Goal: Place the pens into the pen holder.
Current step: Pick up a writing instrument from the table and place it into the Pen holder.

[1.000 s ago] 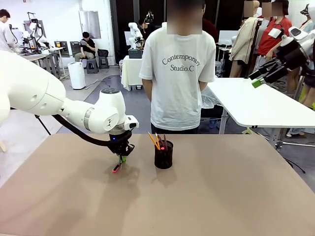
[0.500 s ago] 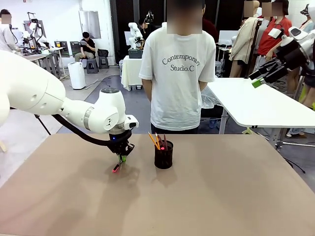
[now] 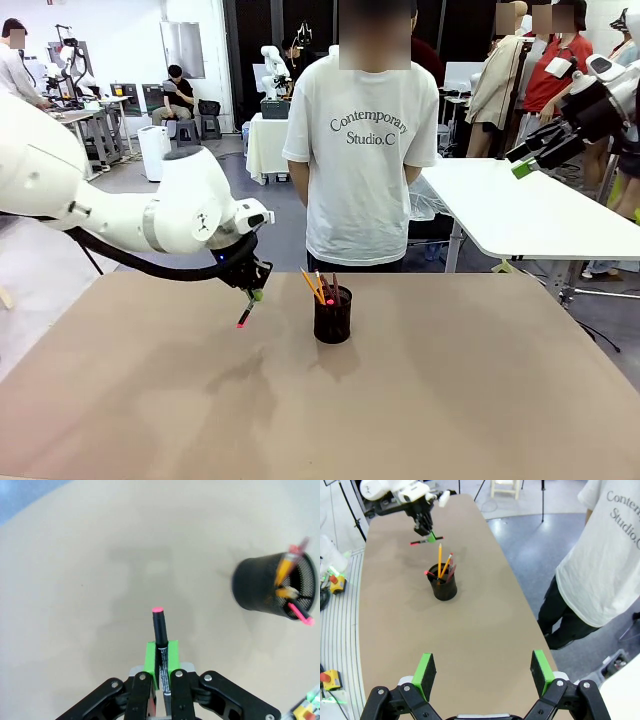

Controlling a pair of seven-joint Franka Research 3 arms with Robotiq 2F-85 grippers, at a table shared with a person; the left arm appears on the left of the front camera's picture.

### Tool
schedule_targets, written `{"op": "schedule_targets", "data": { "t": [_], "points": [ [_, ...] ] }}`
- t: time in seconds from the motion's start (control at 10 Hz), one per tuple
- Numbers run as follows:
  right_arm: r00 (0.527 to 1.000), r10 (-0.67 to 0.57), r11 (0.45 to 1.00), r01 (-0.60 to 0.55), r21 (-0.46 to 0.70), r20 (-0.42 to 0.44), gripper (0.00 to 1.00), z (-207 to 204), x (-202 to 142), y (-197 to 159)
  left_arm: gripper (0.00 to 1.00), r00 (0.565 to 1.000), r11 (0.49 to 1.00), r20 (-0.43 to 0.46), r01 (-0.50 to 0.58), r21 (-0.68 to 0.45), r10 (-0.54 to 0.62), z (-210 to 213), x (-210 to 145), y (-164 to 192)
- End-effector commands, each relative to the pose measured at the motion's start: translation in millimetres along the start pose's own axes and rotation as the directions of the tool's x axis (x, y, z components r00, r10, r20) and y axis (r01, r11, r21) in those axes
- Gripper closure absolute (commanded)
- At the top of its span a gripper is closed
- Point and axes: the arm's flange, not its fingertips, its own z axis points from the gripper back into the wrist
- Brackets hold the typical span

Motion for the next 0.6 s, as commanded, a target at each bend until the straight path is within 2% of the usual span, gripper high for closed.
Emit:
{"op": "schedule_targets", "data": {
  "t": [0.0,0.2,0.3,0.4,0.5],
  "points": [
    [1.0,0.008,1.0,-0.008,-0.001,0.001,0.0,1,1,1,1.0,0.999,0.996,0.052,0.018,-0.085,-0.014,31,-29,0],
    [1.0,0.008,1.0,-0.008,-0.001,0.001,0.0,1,1,1,1.0,0.99,0.938,0.068,0.138,-0.319,-0.123,54,-32,-5],
    [1.0,0.008,1.0,-0.008,-0.001,0.001,0.0,1,1,1,1.0,0.983,0.875,0.051,0.181,-0.449,-0.178,61,-31,-4],
    [1.0,0.008,1.0,-0.008,-0.001,0.001,0.0,1,1,1,1.0,0.965,0.774,0.088,0.251,-0.582,-0.248,66,-30,0],
    [1.0,0.008,1.0,-0.008,-0.001,0.001,0.0,1,1,1,1.0,0.904,0.635,0.227,0.417,-0.651,-0.362,67,-29,6]
  ]
}}
